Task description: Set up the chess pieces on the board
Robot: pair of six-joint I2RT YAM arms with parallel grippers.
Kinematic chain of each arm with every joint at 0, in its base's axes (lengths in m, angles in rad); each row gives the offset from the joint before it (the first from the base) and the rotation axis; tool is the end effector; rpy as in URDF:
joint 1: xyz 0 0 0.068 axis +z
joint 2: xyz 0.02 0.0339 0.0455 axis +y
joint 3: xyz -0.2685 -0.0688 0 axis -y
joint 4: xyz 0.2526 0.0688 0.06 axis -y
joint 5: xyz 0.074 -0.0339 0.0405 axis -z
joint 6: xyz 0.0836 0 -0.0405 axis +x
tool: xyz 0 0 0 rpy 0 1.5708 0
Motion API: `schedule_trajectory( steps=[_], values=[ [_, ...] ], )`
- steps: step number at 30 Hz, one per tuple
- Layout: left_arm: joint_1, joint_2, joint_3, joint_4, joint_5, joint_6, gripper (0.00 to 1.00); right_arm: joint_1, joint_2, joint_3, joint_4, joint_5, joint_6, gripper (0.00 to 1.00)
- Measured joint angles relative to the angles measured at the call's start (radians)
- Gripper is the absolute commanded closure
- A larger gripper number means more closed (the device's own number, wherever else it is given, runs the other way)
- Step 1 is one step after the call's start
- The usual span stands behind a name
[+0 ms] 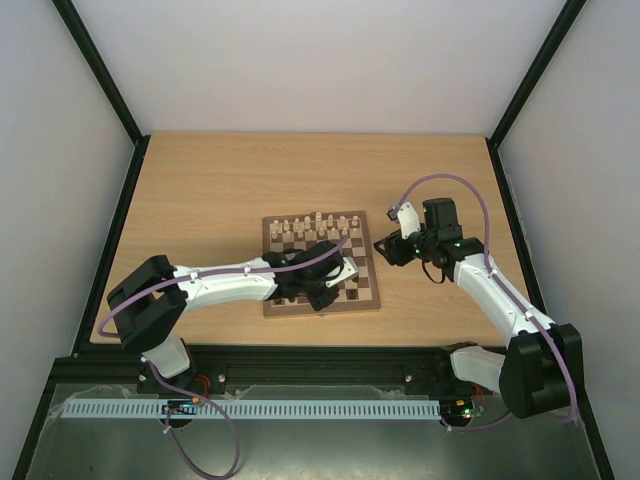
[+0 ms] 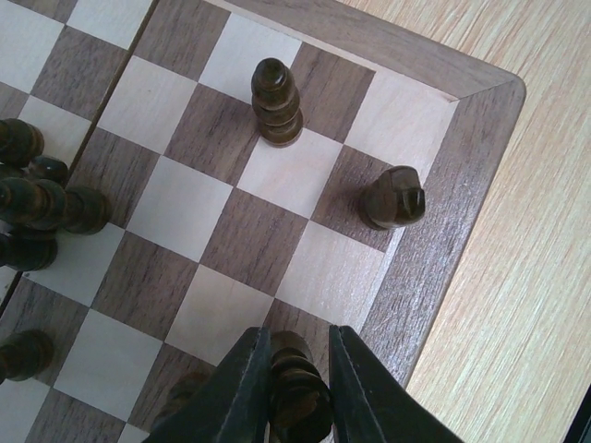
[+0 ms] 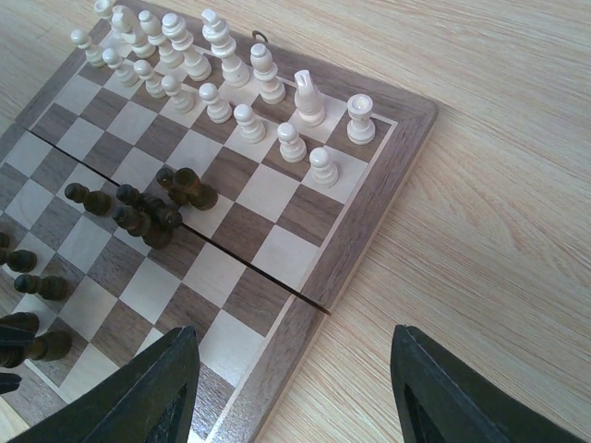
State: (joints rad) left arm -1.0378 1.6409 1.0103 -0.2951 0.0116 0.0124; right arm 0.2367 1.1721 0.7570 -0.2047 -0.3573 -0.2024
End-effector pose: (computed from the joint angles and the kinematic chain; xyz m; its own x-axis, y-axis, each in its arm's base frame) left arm 0.1887 -0.3217 0.1549 -0.3953 0.6944 -0.6013 0.8697 0.4935 -0.0018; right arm 0.2800 0.0976 0.2255 -0.4534 -0.3031 -0.8382 -0.5998 0.7994 0.0354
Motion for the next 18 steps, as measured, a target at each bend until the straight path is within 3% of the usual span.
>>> schedule_trajectory(
  steps=[8, 18],
  values=[
    [-0.002, 0.0, -0.008, 0.018, 0.007, 0.0, 0.81, 0.0, 0.003, 0.0, 0.0, -0.001, 0.0, 0.42],
    [-0.005, -0.001, -0.019, 0.016, 0.003, 0.0, 0.7, 0.0, 0.003, 0.0, 0.0, -0.002, 0.0, 0.42]
  ],
)
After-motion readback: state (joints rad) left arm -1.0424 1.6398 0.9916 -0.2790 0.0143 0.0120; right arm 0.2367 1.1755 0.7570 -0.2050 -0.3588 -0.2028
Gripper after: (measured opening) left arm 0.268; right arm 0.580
